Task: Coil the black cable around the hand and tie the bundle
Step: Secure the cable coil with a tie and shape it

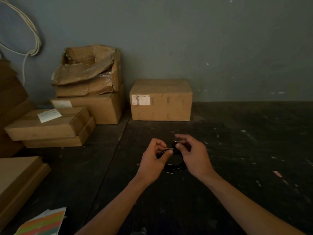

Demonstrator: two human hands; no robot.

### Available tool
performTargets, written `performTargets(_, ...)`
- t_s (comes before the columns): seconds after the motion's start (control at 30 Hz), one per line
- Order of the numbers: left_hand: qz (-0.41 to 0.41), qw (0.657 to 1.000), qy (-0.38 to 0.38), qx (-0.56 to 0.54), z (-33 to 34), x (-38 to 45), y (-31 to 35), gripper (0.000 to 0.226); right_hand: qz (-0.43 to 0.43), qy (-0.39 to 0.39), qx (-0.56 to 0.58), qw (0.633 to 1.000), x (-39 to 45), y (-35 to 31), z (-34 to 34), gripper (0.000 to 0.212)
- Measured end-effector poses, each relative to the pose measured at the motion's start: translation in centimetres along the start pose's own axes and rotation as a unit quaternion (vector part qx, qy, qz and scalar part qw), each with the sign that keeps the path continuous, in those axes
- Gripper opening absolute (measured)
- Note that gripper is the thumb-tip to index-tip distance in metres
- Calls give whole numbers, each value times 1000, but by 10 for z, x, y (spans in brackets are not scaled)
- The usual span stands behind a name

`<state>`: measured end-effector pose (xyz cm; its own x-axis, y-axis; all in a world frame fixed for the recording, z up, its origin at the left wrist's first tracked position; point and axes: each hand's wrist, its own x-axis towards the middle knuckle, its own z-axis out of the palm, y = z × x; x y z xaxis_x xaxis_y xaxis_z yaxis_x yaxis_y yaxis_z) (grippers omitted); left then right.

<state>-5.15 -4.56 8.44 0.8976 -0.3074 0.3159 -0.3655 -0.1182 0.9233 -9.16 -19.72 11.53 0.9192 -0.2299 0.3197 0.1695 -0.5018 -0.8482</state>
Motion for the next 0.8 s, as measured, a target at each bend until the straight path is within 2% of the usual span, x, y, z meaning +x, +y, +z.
performTargets(0.13,-20,1000,-16,9,-3,0,-8,24,18,20,10,1000,4,-4,-6,20)
performTargets(0.3,-55,998,-17,19,-10,-2,-22,15,67,51,52,995,13,-2,-10,21)
performTargets(0.53,-110,991,-26,-78,-12,-1,-27,17,108,84,98,986,15,9,-3,25)
performTargets(0.67,-127,986,-29,-106,-11,-4,-30,18,143,67,123,980,16,20,-1,21)
performTargets(0.8,-176,977,-13,-120,-11,-5,-40,33,171,21,141,975,8,38,-3,21)
